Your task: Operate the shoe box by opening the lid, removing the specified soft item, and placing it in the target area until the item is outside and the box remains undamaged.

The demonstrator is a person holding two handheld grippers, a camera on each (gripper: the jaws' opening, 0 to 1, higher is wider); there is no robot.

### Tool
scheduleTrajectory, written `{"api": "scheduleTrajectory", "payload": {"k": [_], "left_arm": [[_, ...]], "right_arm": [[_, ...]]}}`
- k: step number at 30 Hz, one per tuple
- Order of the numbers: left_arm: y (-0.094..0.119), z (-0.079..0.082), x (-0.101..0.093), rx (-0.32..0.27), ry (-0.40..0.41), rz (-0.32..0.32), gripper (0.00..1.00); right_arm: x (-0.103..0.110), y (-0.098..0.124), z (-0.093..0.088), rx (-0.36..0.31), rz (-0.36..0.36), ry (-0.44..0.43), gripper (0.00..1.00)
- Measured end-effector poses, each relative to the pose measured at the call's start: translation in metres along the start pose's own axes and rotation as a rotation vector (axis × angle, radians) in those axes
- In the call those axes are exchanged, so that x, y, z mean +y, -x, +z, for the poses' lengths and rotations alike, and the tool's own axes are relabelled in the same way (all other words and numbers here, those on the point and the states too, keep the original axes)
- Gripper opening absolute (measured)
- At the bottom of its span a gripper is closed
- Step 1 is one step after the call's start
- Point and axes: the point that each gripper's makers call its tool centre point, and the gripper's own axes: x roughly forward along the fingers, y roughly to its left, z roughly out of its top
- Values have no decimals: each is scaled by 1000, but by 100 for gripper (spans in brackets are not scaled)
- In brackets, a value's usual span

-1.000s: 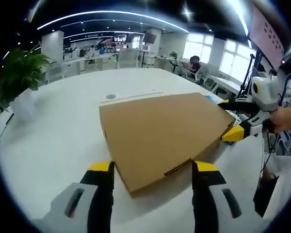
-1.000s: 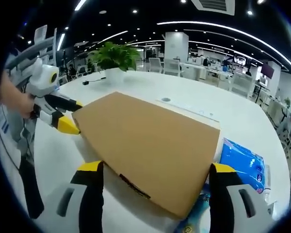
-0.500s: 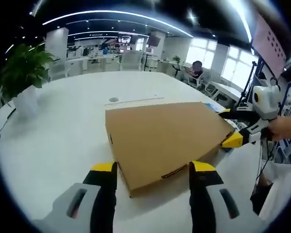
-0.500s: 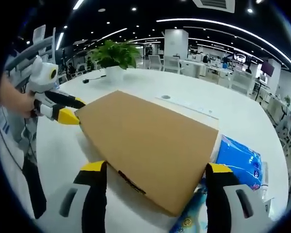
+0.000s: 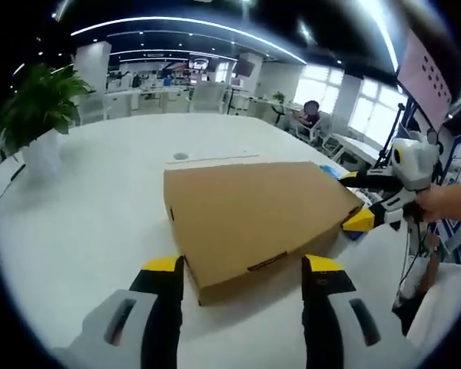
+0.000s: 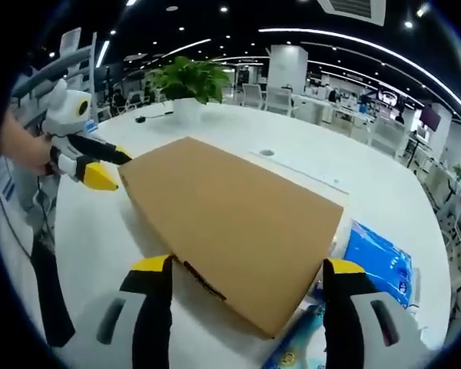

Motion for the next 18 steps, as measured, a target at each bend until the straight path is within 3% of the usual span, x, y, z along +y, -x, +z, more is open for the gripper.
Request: {"api": "scheduleTrajectory", "payload": {"k": [8,11,18], "left_arm": [[-3,0,-6,-1,-1,-2,61],[-4,0,-5,0,-4,3,62],[-4,1,-4,-5,3,3,60]], "right_arm": [[-6,0,-1,1,-11,-13,77],[-5,1,2,-23,1,-57,78],[-4,4,-1,-21,-2,-45,76]]}}
